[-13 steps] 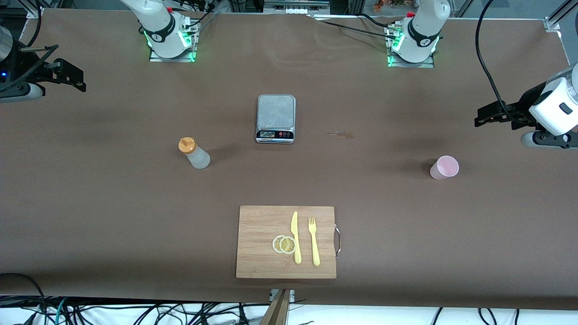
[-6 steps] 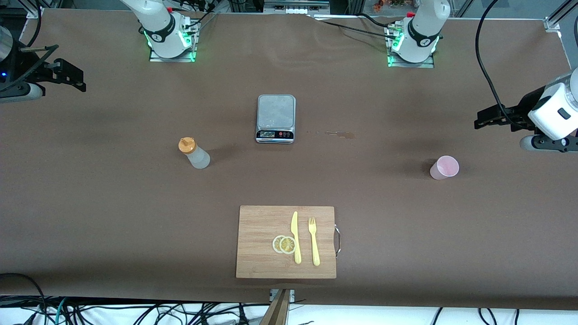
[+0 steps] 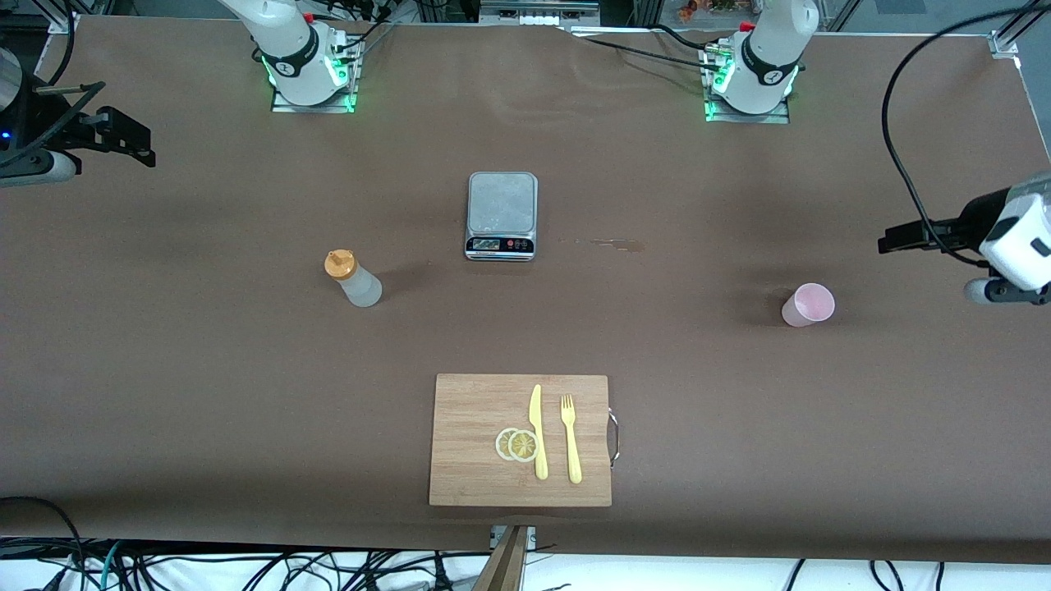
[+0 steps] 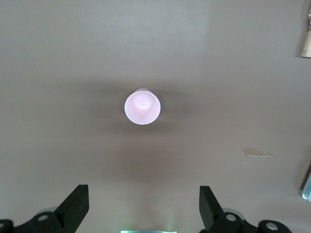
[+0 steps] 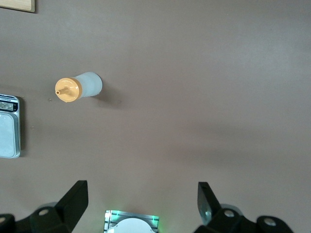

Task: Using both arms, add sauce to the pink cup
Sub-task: 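Reach the left gripper toward the pink cup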

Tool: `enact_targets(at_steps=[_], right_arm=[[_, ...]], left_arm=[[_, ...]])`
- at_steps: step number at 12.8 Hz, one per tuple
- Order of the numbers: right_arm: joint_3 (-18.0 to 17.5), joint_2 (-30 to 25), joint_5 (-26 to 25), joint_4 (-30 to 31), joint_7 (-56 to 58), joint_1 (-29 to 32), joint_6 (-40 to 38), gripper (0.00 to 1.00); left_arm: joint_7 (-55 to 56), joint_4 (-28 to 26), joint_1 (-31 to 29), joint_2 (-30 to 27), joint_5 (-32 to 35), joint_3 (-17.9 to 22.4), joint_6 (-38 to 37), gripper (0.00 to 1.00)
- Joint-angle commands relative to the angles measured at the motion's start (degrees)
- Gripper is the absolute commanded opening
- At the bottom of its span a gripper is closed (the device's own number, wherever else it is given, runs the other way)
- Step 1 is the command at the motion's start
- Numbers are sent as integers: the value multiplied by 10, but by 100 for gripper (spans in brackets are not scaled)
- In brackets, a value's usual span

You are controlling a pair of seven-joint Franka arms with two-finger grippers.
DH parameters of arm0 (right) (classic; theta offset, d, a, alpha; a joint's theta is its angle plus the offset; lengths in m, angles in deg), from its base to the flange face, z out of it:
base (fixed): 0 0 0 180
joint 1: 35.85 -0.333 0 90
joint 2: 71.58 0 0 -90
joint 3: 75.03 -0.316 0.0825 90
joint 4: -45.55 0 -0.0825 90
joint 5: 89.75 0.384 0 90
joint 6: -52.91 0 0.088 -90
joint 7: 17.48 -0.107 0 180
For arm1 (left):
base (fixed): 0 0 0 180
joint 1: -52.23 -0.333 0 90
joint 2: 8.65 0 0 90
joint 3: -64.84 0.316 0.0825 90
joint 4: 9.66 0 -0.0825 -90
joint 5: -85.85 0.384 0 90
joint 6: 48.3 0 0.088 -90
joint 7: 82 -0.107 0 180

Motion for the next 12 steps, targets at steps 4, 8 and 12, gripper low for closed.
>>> enact_targets(at_steps=[4,8,12], right_arm=[[0,4,4,-11,2,3,-3,100],[0,4,4,-10,2,4,-2,100],[0,4,4,-10,2,4,-3,100]], left_arm=[[-67,-2,-24,83,17,-2,122,100],[-111,-79,-21,94,48,-2,231,99],[-116,-183,-15,89,49,-2,344,98]])
